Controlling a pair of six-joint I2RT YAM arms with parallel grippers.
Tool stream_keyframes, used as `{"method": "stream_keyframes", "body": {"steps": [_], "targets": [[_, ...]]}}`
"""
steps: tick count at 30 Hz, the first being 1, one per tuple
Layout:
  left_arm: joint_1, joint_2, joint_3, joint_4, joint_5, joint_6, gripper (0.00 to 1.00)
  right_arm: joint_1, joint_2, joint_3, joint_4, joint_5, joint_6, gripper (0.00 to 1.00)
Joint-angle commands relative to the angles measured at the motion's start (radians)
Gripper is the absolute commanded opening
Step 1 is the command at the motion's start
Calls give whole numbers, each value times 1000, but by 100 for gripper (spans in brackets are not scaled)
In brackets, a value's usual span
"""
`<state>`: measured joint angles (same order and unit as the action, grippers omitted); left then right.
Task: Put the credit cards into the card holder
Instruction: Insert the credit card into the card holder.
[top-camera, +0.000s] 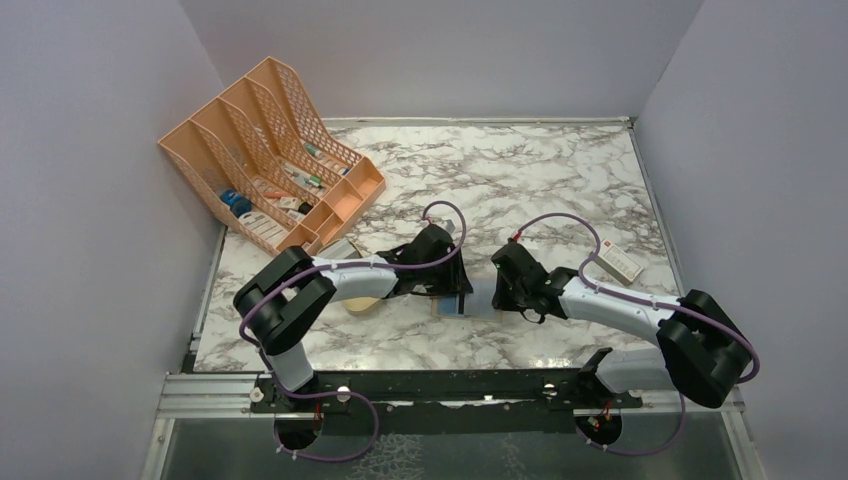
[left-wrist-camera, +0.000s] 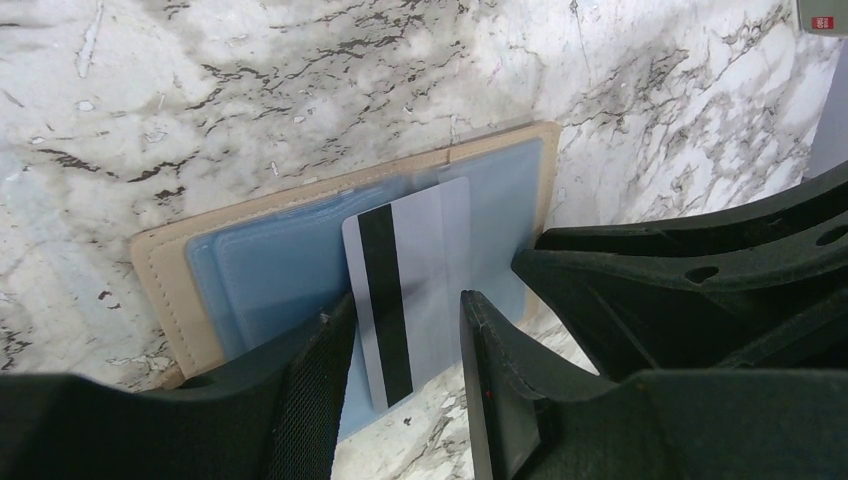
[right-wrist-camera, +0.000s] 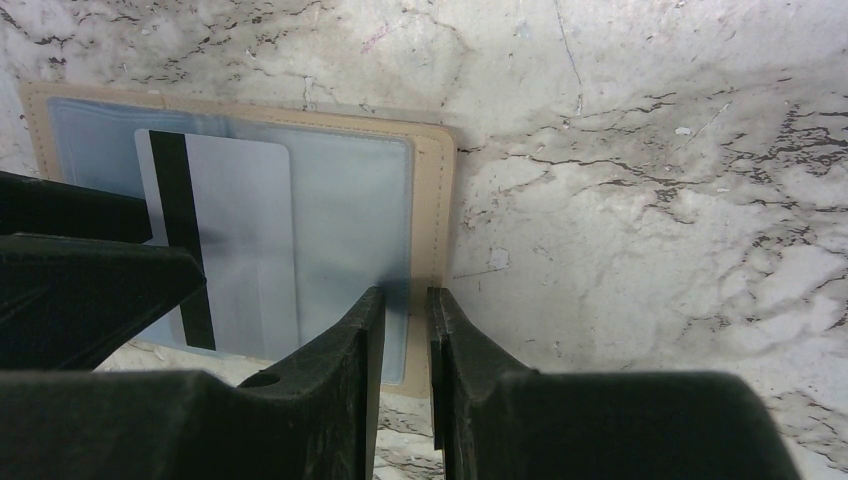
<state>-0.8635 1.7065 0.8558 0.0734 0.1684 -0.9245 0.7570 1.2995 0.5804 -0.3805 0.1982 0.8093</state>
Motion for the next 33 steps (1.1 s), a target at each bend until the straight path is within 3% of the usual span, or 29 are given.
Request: {"method": "stream_keyframes", "body": {"steps": [1, 16, 22, 33], "targets": [[-11, 27, 15, -16, 4, -12, 45, 2, 18, -12, 22, -59, 15, 21], [-43, 42, 16, 37, 14, -66, 44, 3, 29, -19, 42, -73, 26, 21], [-43, 17, 25, -10, -62, -30, 44, 2, -54, 39, -75, 32, 14, 23], [-45, 6, 15, -16, -77, -27, 44, 1, -57, 12, -78, 101, 23, 22]]}}
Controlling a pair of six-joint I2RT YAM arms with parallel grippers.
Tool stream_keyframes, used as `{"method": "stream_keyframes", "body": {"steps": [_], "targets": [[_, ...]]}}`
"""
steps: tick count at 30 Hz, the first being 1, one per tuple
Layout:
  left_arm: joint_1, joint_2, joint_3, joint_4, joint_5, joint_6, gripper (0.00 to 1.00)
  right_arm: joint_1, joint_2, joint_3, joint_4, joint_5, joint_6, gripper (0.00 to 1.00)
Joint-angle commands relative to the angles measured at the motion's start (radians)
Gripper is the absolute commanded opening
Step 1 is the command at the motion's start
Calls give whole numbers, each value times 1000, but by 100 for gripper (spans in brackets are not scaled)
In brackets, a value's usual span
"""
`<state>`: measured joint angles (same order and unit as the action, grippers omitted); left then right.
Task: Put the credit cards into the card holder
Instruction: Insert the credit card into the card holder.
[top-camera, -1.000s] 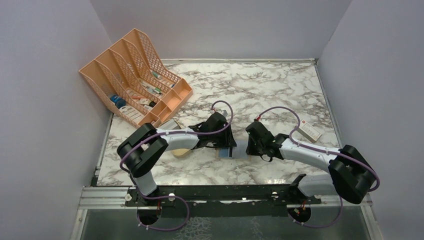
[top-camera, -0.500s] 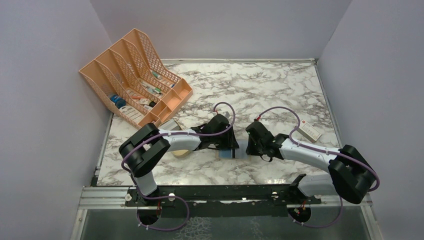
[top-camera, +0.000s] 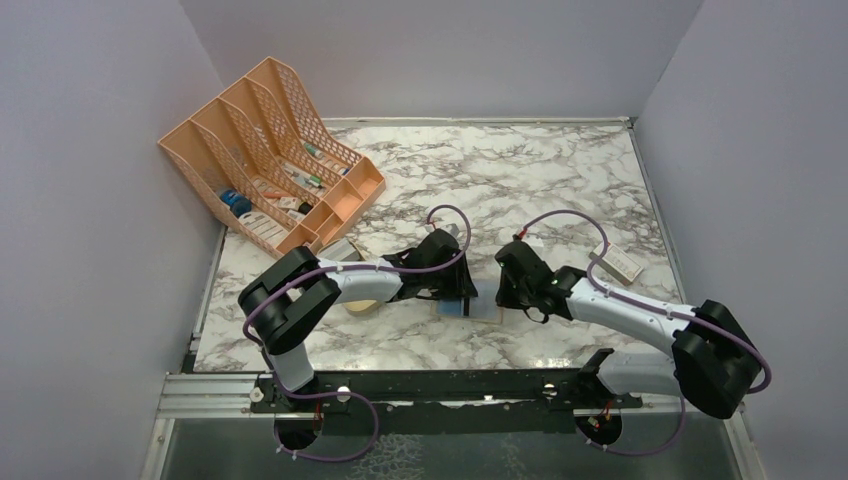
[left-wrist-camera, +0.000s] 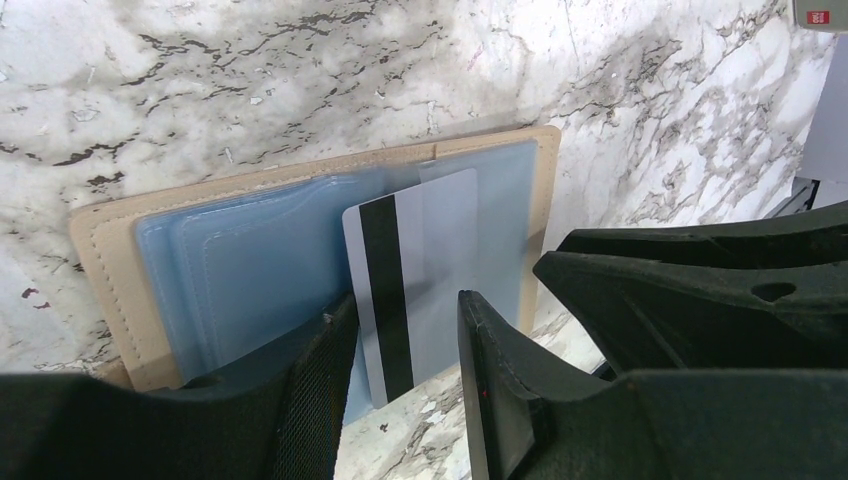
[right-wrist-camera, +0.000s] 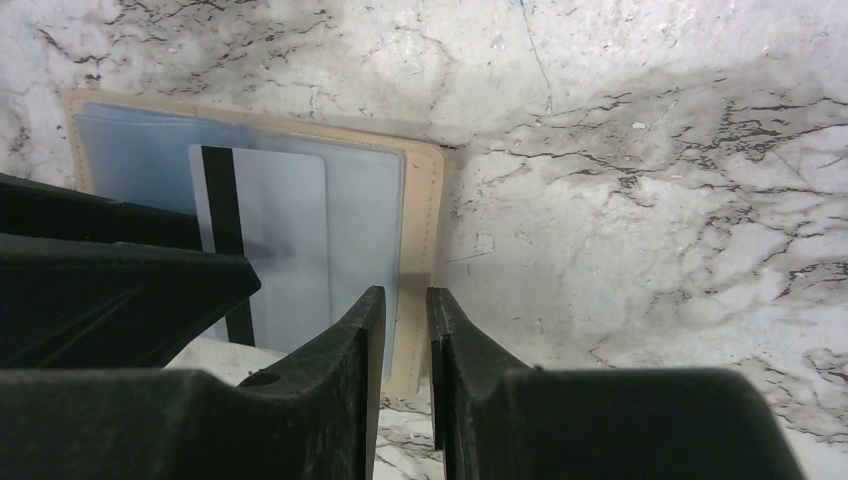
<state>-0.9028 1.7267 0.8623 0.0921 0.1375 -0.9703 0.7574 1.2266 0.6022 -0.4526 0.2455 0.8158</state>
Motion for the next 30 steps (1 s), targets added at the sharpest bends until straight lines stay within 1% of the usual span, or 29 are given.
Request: {"method": "stream_keyframes", "body": {"steps": [1, 6, 13, 26, 30], "targets": [[-5, -16, 11, -35, -45, 19, 44, 0, 25, -12, -2, 55, 17, 22], [-10, -12, 19, -34, -42, 19, 44, 0, 54, -36, 37, 33, 8, 21], [-25, 2, 35, -10, -27, 18, 40, 0, 61, -70, 88, -8, 9, 20], [-51, 42, 60, 12, -23, 24, 39, 0, 70, -71, 98, -19, 16, 18], [-53, 42, 72, 13, -39, 56, 40, 0, 68, -71, 99, -19, 13, 18]]}}
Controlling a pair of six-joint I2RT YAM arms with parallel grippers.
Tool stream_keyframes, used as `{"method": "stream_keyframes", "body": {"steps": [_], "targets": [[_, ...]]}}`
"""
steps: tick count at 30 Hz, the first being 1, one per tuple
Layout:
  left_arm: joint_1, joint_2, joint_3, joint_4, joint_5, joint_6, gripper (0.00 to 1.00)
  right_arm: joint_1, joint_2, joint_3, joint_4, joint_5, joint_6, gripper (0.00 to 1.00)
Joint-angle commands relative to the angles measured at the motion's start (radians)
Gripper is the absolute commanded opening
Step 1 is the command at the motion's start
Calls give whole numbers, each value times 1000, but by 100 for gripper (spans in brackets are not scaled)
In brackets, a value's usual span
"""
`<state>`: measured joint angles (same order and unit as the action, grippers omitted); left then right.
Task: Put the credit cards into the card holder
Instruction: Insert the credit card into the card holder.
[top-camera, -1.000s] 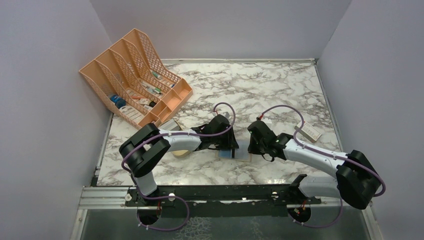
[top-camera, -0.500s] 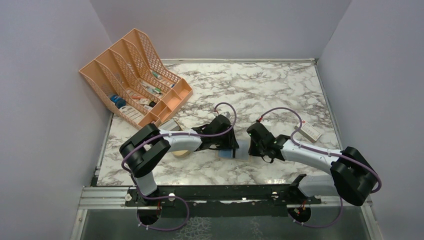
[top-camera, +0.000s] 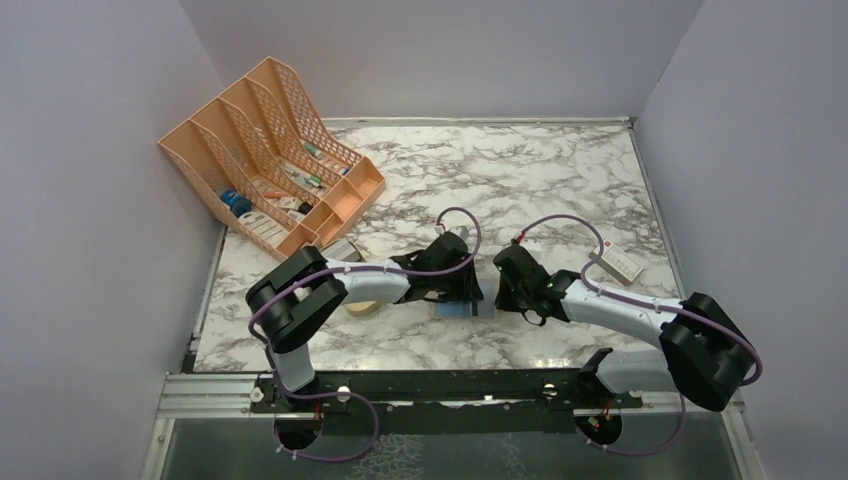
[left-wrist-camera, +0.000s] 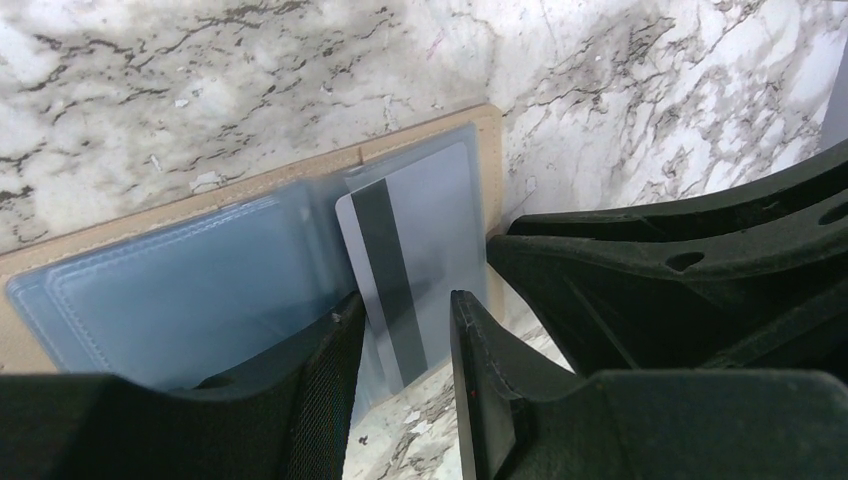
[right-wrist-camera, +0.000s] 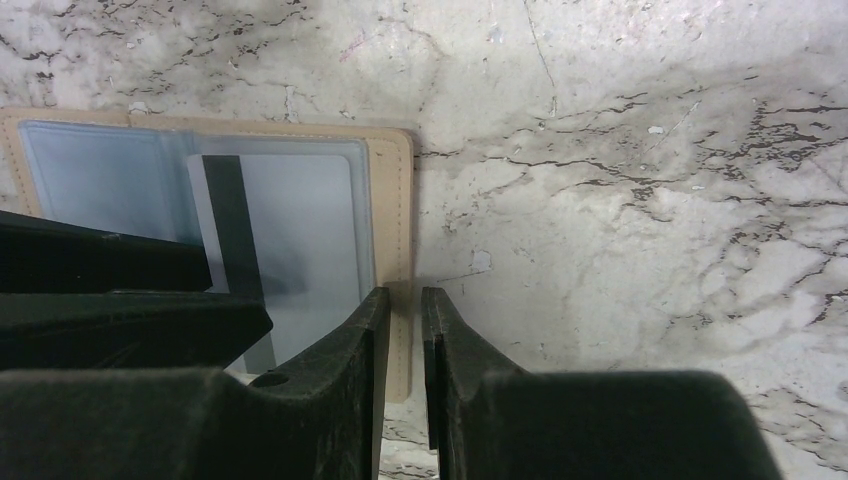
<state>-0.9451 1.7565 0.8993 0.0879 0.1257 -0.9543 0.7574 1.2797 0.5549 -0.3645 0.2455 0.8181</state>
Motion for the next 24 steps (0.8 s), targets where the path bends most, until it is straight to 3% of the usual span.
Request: {"method": "stream_keyframes", "body": {"steps": [1, 11, 24], "targets": [[-13, 13, 41, 21, -33, 53, 40, 0, 12, -25, 12, -18, 10, 18], [-15, 0, 39, 17, -52, 58, 44, 0, -2, 2, -1, -7, 7, 18], [-15, -137, 70, -176, -138, 129, 52, 0, -122, 43, -105, -7, 6, 26]]}}
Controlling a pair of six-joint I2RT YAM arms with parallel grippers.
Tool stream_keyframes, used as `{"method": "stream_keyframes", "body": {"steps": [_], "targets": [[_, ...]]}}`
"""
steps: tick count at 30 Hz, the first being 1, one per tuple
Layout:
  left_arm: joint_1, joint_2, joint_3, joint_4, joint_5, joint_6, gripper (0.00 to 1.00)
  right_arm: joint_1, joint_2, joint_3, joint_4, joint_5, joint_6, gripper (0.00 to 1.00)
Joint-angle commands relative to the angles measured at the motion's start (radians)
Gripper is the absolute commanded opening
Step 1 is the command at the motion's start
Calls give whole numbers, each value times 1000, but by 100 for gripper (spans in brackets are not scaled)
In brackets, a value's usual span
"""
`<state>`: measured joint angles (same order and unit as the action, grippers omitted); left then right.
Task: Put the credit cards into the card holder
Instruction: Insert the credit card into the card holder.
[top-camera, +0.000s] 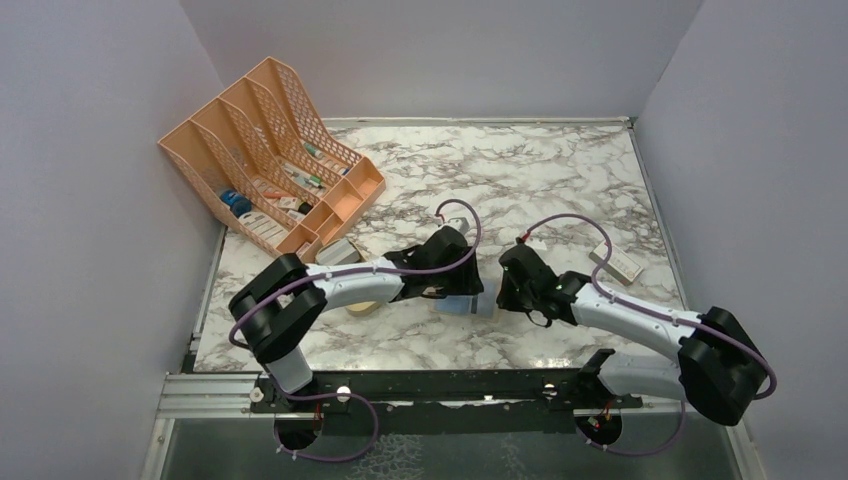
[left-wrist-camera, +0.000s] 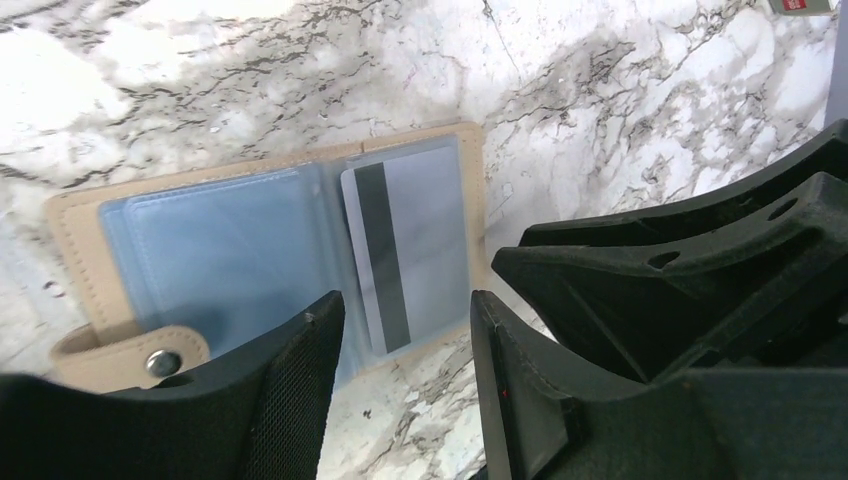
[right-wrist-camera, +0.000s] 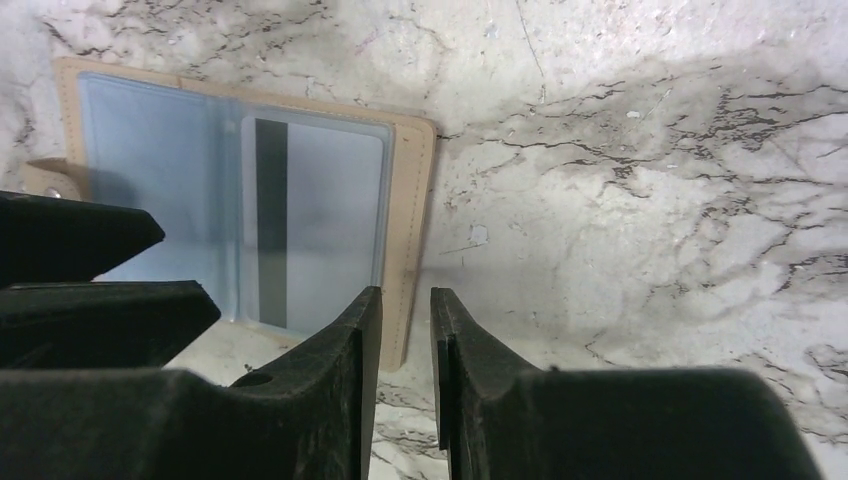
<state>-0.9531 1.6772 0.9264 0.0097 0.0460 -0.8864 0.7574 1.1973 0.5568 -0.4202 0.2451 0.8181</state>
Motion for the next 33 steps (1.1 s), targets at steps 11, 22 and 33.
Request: {"method": "stream_keyframes", "body": {"steps": [11, 22, 33], "targets": [[0, -299, 99, -414, -367, 506, 53, 0, -132, 29, 35, -100, -49, 32], [45, -477, -6, -452, -593, 931, 53, 0, -129, 42, 113, -185, -50, 32], [314, -422, -95, -508, -391, 1092, 54, 0, -112, 48, 158, -227, -92, 32]]}}
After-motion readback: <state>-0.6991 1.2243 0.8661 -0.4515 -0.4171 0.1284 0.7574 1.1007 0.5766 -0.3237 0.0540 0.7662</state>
